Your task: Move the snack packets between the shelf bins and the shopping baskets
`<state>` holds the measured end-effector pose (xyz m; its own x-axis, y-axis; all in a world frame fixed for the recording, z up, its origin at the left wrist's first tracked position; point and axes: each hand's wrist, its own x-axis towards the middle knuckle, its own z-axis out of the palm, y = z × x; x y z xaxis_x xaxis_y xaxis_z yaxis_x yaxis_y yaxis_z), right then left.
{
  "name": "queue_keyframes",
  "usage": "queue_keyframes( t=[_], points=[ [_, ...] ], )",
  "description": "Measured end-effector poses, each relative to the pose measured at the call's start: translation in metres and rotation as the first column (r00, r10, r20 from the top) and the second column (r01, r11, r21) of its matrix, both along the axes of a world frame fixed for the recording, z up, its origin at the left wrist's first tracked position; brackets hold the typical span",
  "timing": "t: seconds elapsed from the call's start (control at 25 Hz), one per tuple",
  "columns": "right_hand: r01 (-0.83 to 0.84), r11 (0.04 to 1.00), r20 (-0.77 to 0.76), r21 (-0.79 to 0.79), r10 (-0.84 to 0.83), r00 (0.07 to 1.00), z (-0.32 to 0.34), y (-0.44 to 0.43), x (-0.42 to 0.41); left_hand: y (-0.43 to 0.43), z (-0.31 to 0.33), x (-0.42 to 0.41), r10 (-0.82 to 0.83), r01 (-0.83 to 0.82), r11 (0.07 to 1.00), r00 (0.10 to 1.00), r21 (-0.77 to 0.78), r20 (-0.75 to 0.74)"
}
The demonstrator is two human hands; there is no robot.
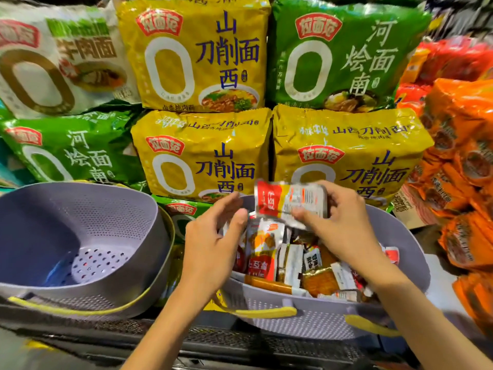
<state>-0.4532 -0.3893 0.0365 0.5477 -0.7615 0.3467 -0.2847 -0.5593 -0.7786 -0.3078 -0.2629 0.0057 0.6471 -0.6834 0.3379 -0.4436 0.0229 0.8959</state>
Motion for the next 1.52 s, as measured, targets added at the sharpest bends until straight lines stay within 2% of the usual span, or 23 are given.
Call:
queue_keyframes(
  t=[0.04,0.08,0.12,0.16,0.2,0.24,0.32,0.44,0.48,0.6,0.64,0.76,0.8,0.88,0.96,1.04,1.12,1.16,1.24,1.32,1.36,1.44,1.52],
  points=[
    [0.018,0.997,0.120,-0.069,-0.009,0.993,0.004,0.003,0.003,-0.005,0.008,0.000,-0.074,0.074,0.997,0.985,-0.003,-0.158],
    [0.012,0.987,0.186,-0.161,0.019,0.982,0.006,0.007,0.008,-0.011,0.015,-0.002,-0.186,0.186,0.982,0.911,-0.037,-0.368],
    [-0.020,0.967,0.200,-0.255,0.073,0.977,0.005,0.012,0.013,-0.016,0.023,-0.004,-0.282,0.289,0.954,0.768,-0.082,-0.575],
    [-0.064,0.935,0.174,-0.349,0.132,0.976,0.001,0.017,0.018,-0.019,0.027,-0.006,-0.327,0.338,0.932,0.642,-0.127,-0.693],
    [-0.117,0.891,0.117,-0.439,0.186,0.975,-0.005,0.020,0.022,-0.022,0.028,-0.005,-0.344,0.344,0.925,0.578,-0.161,-0.740],
    [-0.183,0.844,0.042,-0.504,0.236,0.971,-0.011,0.020,0.022,-0.026,0.026,-0.003,-0.339,0.316,0.931,0.569,-0.181,-0.749],
    [-0.310,0.797,-0.109,-0.518,0.298,0.948,-0.014,0.011,0.018,-0.029,0.021,0.003,-0.308,0.217,0.951,0.609,-0.220,-0.731],
    [-0.344,0.876,-0.292,-0.339,0.249,0.923,0.002,-0.005,0.009,-0.030,0.018,0.020,-0.285,0.132,0.953,0.695,-0.273,-0.660],
    [-0.345,0.886,-0.400,-0.312,0.206,0.893,0.006,-0.010,0.010,-0.029,0.017,0.024,-0.290,0.131,0.949,0.722,-0.287,-0.629],
    [-0.441,0.834,-0.754,-0.330,0.048,0.655,-0.005,-0.012,0.025,-0.029,0.015,0.025,-0.284,0.132,0.950,0.746,-0.284,-0.603],
    [-0.466,0.809,-0.793,-0.358,0.000,0.610,-0.012,-0.009,0.030,-0.030,0.013,0.025,-0.270,0.120,0.953,0.747,-0.278,-0.607],
    [-0.473,0.748,-0.752,-0.466,-0.053,0.657,-0.021,-0.007,0.034,-0.030,0.012,0.022,-0.250,0.101,0.958,0.751,-0.268,-0.611],
    [-0.466,0.756,-0.745,-0.460,-0.043,0.665,-0.021,-0.009,0.034,-0.030,0.012,0.022,-0.251,0.101,0.958,0.754,-0.270,-0.608],
    [-0.409,0.844,-0.736,-0.346,0.026,0.676,-0.017,-0.011,0.035,-0.029,0.013,0.022,-0.269,0.102,0.950,0.747,-0.295,-0.607],
    [-0.279,0.945,-0.640,-0.170,0.109,0.760,-0.012,-0.011,0.033,-0.028,0.014,0.022,-0.271,0.069,0.942,0.730,-0.327,-0.627],
    [-0.168,0.986,-0.468,-0.012,0.143,0.872,-0.004,-0.015,0.025,-0.028,0.015,0.024,-0.264,0.021,0.937,0.696,-0.349,-0.668],
    [-0.106,0.975,-0.188,0.196,0.143,0.972,0.005,-0.024,0.015,-0.028,0.017,0.024,-0.281,0.006,0.931,0.648,-0.364,-0.708],
    [-0.107,0.937,-0.017,0.334,0.119,0.993,0.010,-0.028,0.010,-0.027,0.019,0.023,-0.285,0.002,0.931,0.630,-0.365,-0.723],
    [-0.210,0.778,0.266,0.592,0.058,0.962,0.020,-0.032,0.000,-0.027,0.020,0.022,-0.286,0.001,0.932,0.614,-0.362,-0.735],
    [-0.366,0.607,0.439,0.705,0.032,0.898,0.024,-0.031,-0.002,-0.026,0.022,0.021,-0.278,0.003,0.937,0.615,-0.350,-0.738],
    [-0.404,0.556,0.476,0.727,0.016,0.879,0.024,-0.029,0.000,-0.026,0.021,0.019,-0.271,0.007,0.942,0.608,-0.336,-0.746],
    [-0.439,0.511,0.525,0.739,-0.028,0.851,0.022,-0.020,0.009,-0.028,0.019,0.011,-0.284,0.027,0.945,0.562,-0.326,-0.777],
    [-0.433,0.520,0.545,0.736,-0.076,0.835,0.018,-0.008,0.022,-0.031,0.017,0.002,-0.287,0.066,0.950,0.566,-0.305,-0.773]
  ],
)
